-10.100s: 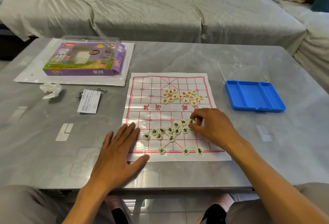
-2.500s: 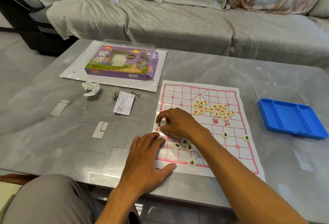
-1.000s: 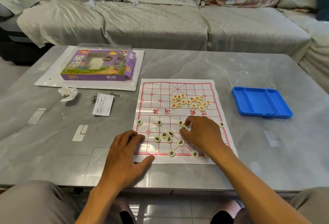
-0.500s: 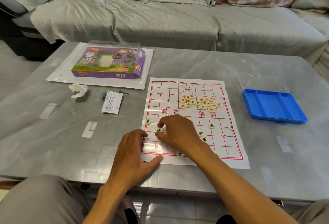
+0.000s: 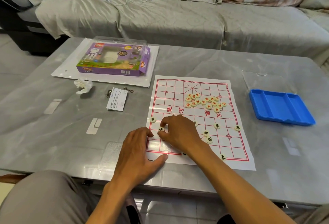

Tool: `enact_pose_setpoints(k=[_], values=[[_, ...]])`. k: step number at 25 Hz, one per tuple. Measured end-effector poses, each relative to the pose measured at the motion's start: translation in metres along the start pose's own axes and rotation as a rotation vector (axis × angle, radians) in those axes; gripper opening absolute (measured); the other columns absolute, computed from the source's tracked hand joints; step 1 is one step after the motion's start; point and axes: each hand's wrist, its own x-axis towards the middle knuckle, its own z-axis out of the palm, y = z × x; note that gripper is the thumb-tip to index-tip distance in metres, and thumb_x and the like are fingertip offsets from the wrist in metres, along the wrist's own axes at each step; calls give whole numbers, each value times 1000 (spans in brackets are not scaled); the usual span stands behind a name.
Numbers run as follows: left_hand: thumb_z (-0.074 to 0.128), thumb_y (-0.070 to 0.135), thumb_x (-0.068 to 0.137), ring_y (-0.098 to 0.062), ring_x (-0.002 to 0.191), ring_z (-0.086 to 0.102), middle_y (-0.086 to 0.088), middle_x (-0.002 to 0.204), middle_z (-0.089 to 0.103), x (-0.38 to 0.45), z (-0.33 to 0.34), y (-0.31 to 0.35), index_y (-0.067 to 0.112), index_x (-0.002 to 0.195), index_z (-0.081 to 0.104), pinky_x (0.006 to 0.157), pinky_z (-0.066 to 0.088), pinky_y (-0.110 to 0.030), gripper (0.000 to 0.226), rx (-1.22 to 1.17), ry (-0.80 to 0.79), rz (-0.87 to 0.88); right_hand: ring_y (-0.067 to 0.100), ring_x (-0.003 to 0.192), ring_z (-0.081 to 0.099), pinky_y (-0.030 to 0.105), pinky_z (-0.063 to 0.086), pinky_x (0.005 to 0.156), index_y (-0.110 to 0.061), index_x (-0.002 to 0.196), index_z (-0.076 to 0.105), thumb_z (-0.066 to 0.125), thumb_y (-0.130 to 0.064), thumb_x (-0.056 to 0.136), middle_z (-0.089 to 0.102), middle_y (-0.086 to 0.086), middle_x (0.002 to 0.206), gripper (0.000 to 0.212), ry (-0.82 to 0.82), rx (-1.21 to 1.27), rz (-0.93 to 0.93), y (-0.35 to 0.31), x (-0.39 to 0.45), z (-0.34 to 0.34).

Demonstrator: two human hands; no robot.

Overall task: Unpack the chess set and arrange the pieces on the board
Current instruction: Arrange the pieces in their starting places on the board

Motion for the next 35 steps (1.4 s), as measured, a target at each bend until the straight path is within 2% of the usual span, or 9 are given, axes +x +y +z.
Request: enact_pose_setpoints(k=[4, 8, 11, 14, 17, 21, 26, 31, 35], values=[[69, 66, 65, -4, 99, 43, 21, 108, 39, 0, 0, 1, 38, 108, 37, 77, 34, -12, 60, -8, -8, 7, 15, 98, 62, 28, 47, 85, -31, 123, 56, 55, -51, 89, 68, -6, 111, 39, 75, 41, 40, 12, -25, -15], [70, 64, 64, -2, 100, 41, 24, 110, 39, 1, -3, 1, 39, 106, 36, 74, 35, -12, 60, -27, -10, 19, 9, 79, 58, 28, 52, 80, -32, 112, 62, 57, -46, 90, 67, -8, 92, 27, 114, 76, 286, 71, -56, -46], [67, 65, 62, -2, 100, 41, 23, 110, 40, 1, -4, 3, 39, 106, 37, 73, 36, -13, 59, -30, -17, 25, 8, 83, 56, 26, 52, 80, -34, 109, 61, 62, -46, 87, 63, -13, 96, 25, 51, 22, 375, 104, -69, -60], [66, 66, 62, -2, 100, 41, 23, 111, 42, 1, -5, 5, 39, 106, 38, 73, 36, -13, 60, -29, -16, 20, 8, 90, 55, 23, 49, 82, -37, 110, 59, 63, -47, 86, 60, -16, 100, 26, -42, 25, 338, 111, -77, -60], [67, 65, 61, -1, 100, 41, 23, 111, 42, 1, -5, 6, 38, 107, 38, 73, 35, -12, 60, -28, -22, 20, 9, 94, 57, 22, 48, 81, -34, 108, 63, 64, -46, 85, 64, -14, 106, 26, -50, 28, 279, 107, -78, -50], [67, 65, 61, 0, 100, 40, 22, 111, 43, 1, -5, 4, 37, 107, 40, 72, 33, -9, 60, -25, -24, 19, 8, 78, 56, 17, 42, 67, -31, 89, 60, 61, -56, 83, 63, -15, 86, 26, -24, -6, 250, 103, -75, -44], [67, 64, 61, -2, 100, 41, 21, 111, 44, 2, -5, 3, 35, 108, 42, 72, 33, -9, 60, -26, -17, 23, 9, 101, 55, 17, 39, 82, -37, 112, 61, 63, -39, 88, 59, -17, 113, 24, -127, 60, 123, 105, -72, -51], [67, 66, 61, 0, 99, 40, 22, 110, 44, 2, -5, 2, 37, 106, 40, 72, 34, -10, 59, -23, -19, 30, 12, 92, 58, 21, 50, 82, -35, 105, 59, 64, -46, 85, 63, -13, 104, 23, -152, 12, 97, 104, -66, -55], [65, 67, 61, -1, 99, 41, 22, 109, 44, 2, -4, 2, 37, 105, 41, 72, 35, -10, 59, -28, -16, 33, 10, 95, 57, 14, 42, 77, -36, 112, 61, 65, -42, 85, 62, -13, 109, 28, -190, 38, 65, 108, -66, -57]])
